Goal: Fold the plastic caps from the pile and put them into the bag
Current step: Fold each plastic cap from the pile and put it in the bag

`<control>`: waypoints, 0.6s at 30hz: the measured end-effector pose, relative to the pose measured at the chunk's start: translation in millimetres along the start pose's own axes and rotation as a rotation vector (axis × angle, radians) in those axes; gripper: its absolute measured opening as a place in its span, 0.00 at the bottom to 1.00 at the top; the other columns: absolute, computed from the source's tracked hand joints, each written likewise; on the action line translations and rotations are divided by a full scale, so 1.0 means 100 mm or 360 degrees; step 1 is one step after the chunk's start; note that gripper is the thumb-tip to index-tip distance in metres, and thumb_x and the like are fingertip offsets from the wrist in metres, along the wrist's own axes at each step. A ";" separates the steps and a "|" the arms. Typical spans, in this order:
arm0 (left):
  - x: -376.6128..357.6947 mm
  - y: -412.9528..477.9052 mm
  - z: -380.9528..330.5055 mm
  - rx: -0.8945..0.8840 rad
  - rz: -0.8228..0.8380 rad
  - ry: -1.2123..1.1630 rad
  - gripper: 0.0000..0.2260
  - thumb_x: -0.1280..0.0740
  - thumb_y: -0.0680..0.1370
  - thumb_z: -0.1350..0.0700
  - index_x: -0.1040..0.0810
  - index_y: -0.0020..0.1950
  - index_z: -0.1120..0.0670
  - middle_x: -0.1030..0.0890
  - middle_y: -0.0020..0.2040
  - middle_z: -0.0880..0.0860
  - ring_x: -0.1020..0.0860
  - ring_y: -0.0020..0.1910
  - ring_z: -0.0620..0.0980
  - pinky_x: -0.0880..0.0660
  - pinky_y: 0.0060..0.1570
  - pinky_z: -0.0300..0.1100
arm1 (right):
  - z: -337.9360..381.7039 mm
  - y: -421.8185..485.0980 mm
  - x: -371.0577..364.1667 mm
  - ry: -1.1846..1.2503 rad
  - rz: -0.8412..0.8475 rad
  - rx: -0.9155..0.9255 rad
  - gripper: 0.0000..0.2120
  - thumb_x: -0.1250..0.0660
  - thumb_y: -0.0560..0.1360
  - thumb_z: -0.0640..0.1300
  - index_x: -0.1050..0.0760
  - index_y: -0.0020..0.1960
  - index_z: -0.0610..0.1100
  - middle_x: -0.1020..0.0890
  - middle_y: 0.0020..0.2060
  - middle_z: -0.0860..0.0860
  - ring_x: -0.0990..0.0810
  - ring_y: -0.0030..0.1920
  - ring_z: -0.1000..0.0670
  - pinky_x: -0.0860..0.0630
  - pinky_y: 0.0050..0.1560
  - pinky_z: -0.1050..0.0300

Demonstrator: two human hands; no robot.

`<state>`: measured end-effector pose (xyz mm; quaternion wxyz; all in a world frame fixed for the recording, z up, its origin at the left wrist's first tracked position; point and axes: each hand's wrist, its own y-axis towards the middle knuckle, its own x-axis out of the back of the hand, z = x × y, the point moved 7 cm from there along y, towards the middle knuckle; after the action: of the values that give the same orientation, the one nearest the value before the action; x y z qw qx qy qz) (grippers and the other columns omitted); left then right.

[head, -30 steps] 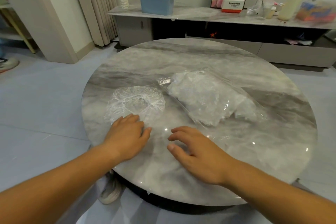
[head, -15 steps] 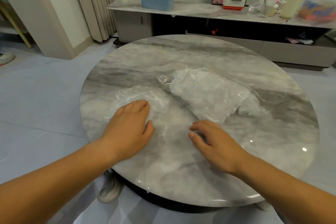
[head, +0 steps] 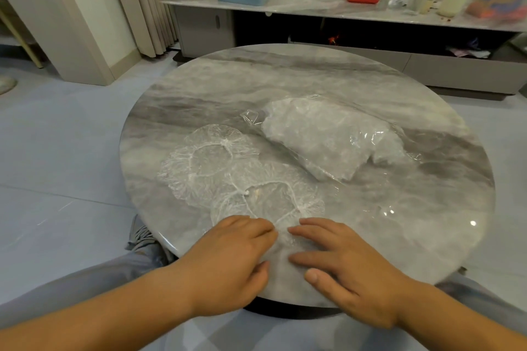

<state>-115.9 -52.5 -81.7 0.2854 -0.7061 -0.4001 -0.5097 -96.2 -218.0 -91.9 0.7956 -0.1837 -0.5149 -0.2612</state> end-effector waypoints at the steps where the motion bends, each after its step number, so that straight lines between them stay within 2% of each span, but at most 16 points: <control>1: 0.00 0.02 0.03 -0.0017 -0.0011 -0.0043 0.22 0.41 0.79 0.45 0.26 0.71 0.50 0.25 0.66 0.45 0.26 0.63 0.45 0.33 0.67 0.39 | -0.01 0.00 -0.02 -0.0020 -0.0007 -0.0015 0.29 0.57 0.83 0.65 0.25 0.71 0.57 0.35 0.76 0.62 0.47 0.79 0.60 0.41 0.76 0.52; 5: 0.00 0.06 0.24 0.0027 -0.0010 -0.0387 0.29 0.33 0.76 0.39 0.33 0.76 0.44 0.29 0.68 0.39 0.29 0.65 0.37 0.30 0.66 0.37 | -0.06 0.01 0.05 0.0056 -0.0120 -0.0056 0.29 0.56 0.84 0.63 0.27 0.73 0.52 0.27 0.72 0.62 0.37 0.75 0.61 0.38 0.74 0.56; 9: 0.06 0.08 0.45 0.0181 -0.0141 -0.0524 0.35 0.29 0.71 0.35 0.32 0.75 0.42 0.30 0.68 0.36 0.32 0.68 0.35 0.31 0.67 0.37 | -0.04 0.01 0.20 0.0221 -0.0310 -0.0036 0.23 0.47 0.84 0.58 0.21 0.68 0.50 0.20 0.64 0.61 0.27 0.67 0.63 0.34 0.68 0.64; 12: 0.11 0.10 0.53 0.0293 -0.0207 -0.0489 0.28 0.29 0.70 0.34 0.24 0.67 0.41 0.23 0.58 0.35 0.26 0.60 0.34 0.28 0.62 0.36 | -0.09 0.01 0.25 0.0445 -0.0397 -0.0154 0.21 0.44 0.81 0.57 0.18 0.64 0.52 0.18 0.58 0.64 0.23 0.61 0.64 0.32 0.63 0.69; 14: 0.12 0.12 0.55 0.0383 -0.0226 -0.0638 0.19 0.26 0.72 0.39 0.19 0.60 0.42 0.18 0.51 0.37 0.22 0.55 0.35 0.25 0.57 0.35 | -0.15 0.02 0.23 0.0658 -0.0372 -0.0298 0.18 0.41 0.81 0.57 0.18 0.63 0.54 0.17 0.57 0.65 0.21 0.60 0.63 0.28 0.61 0.67; 16: 0.13 0.13 0.58 0.0489 -0.0248 -0.0801 0.10 0.25 0.74 0.45 0.17 0.54 0.43 0.17 0.46 0.38 0.20 0.50 0.36 0.25 0.52 0.31 | -0.21 0.06 0.23 0.0881 -0.0407 -0.0433 0.11 0.36 0.83 0.49 0.17 0.60 0.53 0.16 0.54 0.64 0.17 0.53 0.59 0.23 0.57 0.63; 18: 0.14 0.16 0.62 0.0585 -0.0298 -0.0870 0.06 0.24 0.74 0.47 0.17 0.48 0.43 0.17 0.43 0.39 0.19 0.46 0.38 0.26 0.47 0.30 | -0.25 0.10 0.23 0.0968 -0.0438 -0.0544 0.10 0.35 0.82 0.46 0.17 0.59 0.52 0.17 0.51 0.63 0.15 0.48 0.57 0.21 0.54 0.61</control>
<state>-69.6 -7.1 -88.2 0.2421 -0.7137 -0.6099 -0.2451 -64.2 -229.3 -81.1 0.8275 -0.1570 -0.2238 -0.4904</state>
